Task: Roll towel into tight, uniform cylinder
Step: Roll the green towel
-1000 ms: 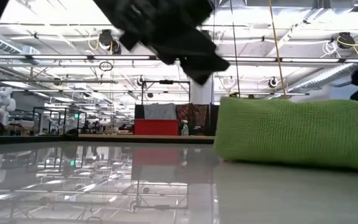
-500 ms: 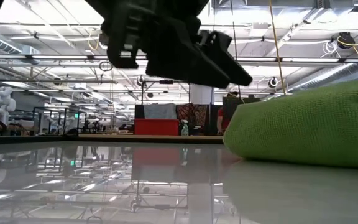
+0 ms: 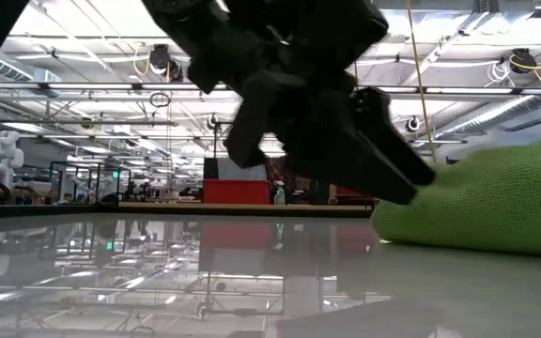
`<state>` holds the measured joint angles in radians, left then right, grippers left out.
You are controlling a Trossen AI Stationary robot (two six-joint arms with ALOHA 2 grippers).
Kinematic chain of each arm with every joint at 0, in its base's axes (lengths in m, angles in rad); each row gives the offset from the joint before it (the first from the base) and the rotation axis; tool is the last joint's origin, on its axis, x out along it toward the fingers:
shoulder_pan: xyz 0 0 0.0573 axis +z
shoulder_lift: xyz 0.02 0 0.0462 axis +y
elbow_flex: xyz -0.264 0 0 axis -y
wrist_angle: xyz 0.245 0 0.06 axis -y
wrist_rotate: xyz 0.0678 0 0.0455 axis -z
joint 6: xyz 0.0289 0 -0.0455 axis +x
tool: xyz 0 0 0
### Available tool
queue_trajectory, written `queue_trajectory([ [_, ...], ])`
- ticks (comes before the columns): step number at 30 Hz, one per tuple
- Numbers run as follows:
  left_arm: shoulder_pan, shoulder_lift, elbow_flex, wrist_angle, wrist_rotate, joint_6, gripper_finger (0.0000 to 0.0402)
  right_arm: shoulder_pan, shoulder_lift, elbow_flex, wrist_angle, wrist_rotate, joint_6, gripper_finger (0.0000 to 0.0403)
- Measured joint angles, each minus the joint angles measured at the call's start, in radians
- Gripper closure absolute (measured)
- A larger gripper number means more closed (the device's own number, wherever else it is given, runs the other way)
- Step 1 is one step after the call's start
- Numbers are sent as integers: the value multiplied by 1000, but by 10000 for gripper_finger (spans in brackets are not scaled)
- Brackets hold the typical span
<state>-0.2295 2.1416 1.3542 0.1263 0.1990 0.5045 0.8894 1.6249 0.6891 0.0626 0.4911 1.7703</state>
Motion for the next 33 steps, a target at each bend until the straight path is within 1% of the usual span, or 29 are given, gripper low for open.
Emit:
queue_trajectory([
  [5,0,74,114,-156,-12,-1,136,0,0,0,41,-1,3,373],
  [9,2,122,204,-293,38,-1,168,0,0,0,62,-1,-5,350],
  [11,3,140,239,-344,60,-2,192,0,0,0,71,0,-26,334],
  [13,2,142,248,-365,72,-2,220,2,0,0,84,0,-68,313],
  [17,7,142,248,-387,83,-1,280,5,-31,0,98,0,-177,257],
  [21,19,142,263,-487,83,6,344,5,-90,0,74,0,-283,199],
  [24,33,140,264,-579,59,43,384,5,-130,1,43,1,-340,172],
  [26,46,139,264,-633,55,56,392,2,-140,1,19,1,-362,165],
  [28,60,137,265,-676,56,59,388,-7,-141,1,6,1,-402,165],
  [33,98,126,265,-789,66,50,371,-60,-137,1,-10,8,-553,183],
])
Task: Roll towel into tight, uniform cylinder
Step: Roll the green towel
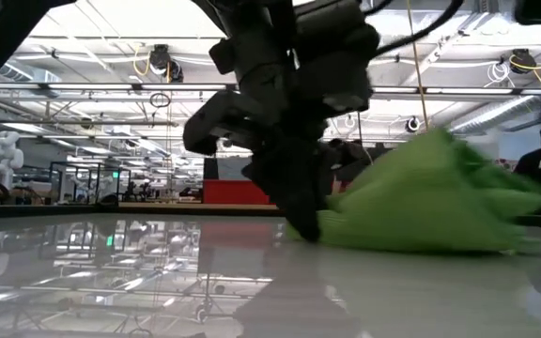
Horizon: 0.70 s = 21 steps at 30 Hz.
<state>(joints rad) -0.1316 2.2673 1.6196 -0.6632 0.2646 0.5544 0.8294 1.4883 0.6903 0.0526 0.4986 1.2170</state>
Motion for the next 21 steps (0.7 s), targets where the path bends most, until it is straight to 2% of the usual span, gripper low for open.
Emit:
queue_trajectory([
  [7,80,-33,-5,-168,5,-81,380,-125,0,19,4,29,-326,215],
  [12,145,-39,-6,-276,32,-104,380,-219,1,33,4,28,-503,231],
  [21,196,-91,-13,-314,59,-104,347,-328,1,35,56,26,-638,259],
])
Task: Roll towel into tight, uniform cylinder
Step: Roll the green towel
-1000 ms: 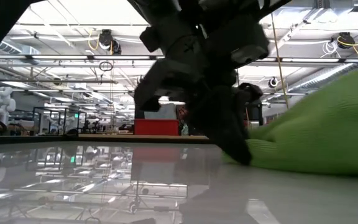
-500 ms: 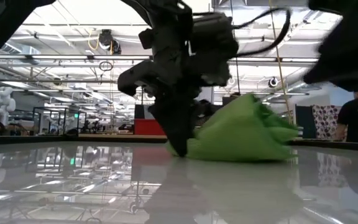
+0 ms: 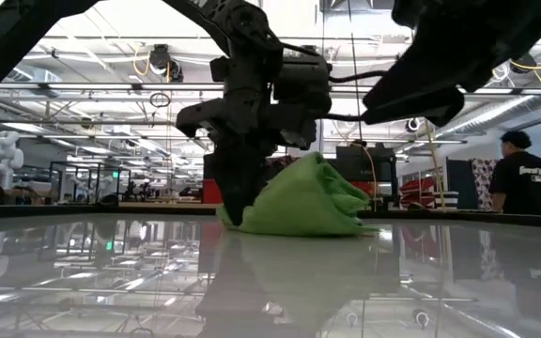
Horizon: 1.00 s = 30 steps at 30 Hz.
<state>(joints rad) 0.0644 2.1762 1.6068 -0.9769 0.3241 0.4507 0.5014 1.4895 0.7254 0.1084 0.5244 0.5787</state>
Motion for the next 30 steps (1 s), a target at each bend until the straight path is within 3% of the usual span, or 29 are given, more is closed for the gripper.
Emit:
queue_trajectory([
  [16,25,-132,1,-18,4,-17,238,-67,64,0,128,-46,-102,264],
  [23,25,-154,2,-51,27,-29,230,-111,131,0,197,-113,-153,264],
  [30,12,-175,3,-94,64,-74,230,-175,191,0,96,-104,-149,264],
])
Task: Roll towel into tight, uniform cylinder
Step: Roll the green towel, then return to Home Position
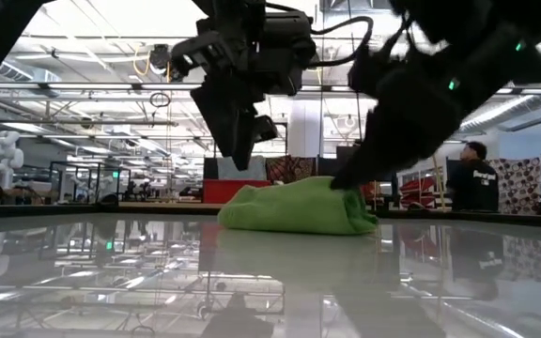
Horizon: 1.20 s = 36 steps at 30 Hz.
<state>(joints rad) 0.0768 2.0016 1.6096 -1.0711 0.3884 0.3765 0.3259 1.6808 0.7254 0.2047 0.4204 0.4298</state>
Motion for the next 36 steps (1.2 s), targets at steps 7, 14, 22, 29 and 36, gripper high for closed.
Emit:
queue_trajectory([
  [7,-41,-55,0,-18,4,-32,230,-71,9,0,-77,-1,3,264],
  [14,-81,-149,0,-11,-37,-85,230,-98,-37,-2,-59,-28,-18,263],
  [22,-98,-305,0,33,-136,-156,230,-75,-300,0,-79,-26,-81,230],
  [29,-99,-511,-78,203,-244,-204,230,-22,-615,-15,-260,58,-168,209],
  [36,-99,-817,-460,530,-319,-351,230,-3,-968,-180,-279,68,-194,227],
])
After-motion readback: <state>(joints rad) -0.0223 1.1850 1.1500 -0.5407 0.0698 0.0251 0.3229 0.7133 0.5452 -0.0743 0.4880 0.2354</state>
